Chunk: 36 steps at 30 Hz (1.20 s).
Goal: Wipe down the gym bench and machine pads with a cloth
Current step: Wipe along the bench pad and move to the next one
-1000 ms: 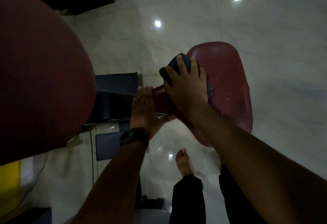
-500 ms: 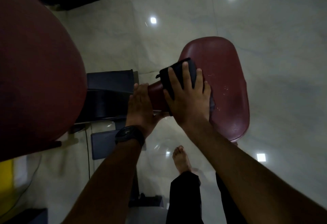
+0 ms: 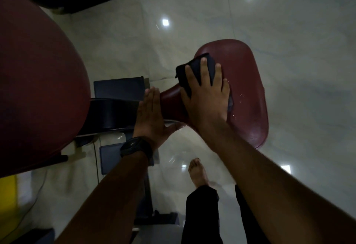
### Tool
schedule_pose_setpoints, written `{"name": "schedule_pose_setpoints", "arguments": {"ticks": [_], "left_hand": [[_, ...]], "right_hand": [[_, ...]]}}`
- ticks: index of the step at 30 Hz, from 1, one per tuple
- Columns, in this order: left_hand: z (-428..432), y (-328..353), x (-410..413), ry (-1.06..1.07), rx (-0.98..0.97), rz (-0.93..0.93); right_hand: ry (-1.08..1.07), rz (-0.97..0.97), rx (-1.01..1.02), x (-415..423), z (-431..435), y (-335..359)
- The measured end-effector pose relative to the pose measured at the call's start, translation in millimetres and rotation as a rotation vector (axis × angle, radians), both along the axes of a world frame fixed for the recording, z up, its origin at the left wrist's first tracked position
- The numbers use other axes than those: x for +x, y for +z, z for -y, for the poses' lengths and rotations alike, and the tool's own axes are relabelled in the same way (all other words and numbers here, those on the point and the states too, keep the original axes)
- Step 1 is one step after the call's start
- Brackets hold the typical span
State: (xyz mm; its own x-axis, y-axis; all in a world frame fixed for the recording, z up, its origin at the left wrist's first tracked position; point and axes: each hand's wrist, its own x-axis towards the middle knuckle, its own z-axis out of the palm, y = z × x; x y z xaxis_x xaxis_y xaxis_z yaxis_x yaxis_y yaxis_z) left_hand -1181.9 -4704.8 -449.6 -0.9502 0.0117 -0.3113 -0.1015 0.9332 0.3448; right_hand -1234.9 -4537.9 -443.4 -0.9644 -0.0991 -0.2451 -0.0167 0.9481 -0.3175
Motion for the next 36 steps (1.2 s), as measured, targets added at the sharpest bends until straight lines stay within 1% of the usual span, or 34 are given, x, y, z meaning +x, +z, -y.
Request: {"name": "schedule_pose_setpoints", "arguments": {"ticks": [3, 5, 8, 11, 13, 15, 17, 19, 21, 23, 25, 27, 29, 31, 33, 36], "left_hand": [[-2, 1, 1, 0.008, 0.047, 0.002], [-1, -1, -1, 0.009, 0.047, 0.001], [-1, -4, -6, 0.039, 0.044, 0.043], [-4, -4, -10, 0.084, 0.051, 0.056], [-4, -5, -10, 0.083, 0.045, 0.046], [-2, -5, -8, 0.07, 0.032, 0.038], [-2, -4, -6, 0.067, 0.029, 0.055], [-2, -3, -6, 0.068, 0.027, 0.061], [-3, -3, -8, 0.059, 0.012, 0.055], [-1, -3, -8, 0.058, 0.011, 0.047], [-1, -3, -6, 0.062, 0.011, 0.039], [-2, -4, -6, 0.058, 0.008, 0.037], [-2, -2, -8, 0.059, 0.011, 0.043], [-1, 1, -13, 0.027, 0.001, 0.044], [2, 2, -18, -0.02, -0.021, 0.037], [3, 0, -19, -0.044, -0.004, 0.059]], "right_hand": [[-0.096, -0.025, -0.02, 58, 5, 2], [-0.074, -0.021, -0.026, 81, 5, 3], [0.058, 0.032, -0.016, 39, 2, 3], [0.19, 0.031, 0.009, -25, 8, 9], [0.235, 0.033, 0.032, -51, 12, 10], [0.189, 0.029, 0.026, -46, 14, 9], [0.098, 0.017, 0.009, -14, 14, 9], [0.087, -0.006, 0.011, 8, 11, 11], [0.158, 0.002, -0.008, -17, 7, 11], [0.273, 0.038, 0.047, -59, 7, 11], [0.314, 0.051, 0.099, -81, 8, 9], [0.219, 0.008, 0.055, -64, 8, 6], [0.085, -0.039, -0.007, -18, 8, 5], [0.017, -0.054, 0.006, 21, 5, 5], [0.07, -0.07, 0.02, 20, 1, 1], [0.241, -0.085, 0.061, -27, -5, -5]]}}
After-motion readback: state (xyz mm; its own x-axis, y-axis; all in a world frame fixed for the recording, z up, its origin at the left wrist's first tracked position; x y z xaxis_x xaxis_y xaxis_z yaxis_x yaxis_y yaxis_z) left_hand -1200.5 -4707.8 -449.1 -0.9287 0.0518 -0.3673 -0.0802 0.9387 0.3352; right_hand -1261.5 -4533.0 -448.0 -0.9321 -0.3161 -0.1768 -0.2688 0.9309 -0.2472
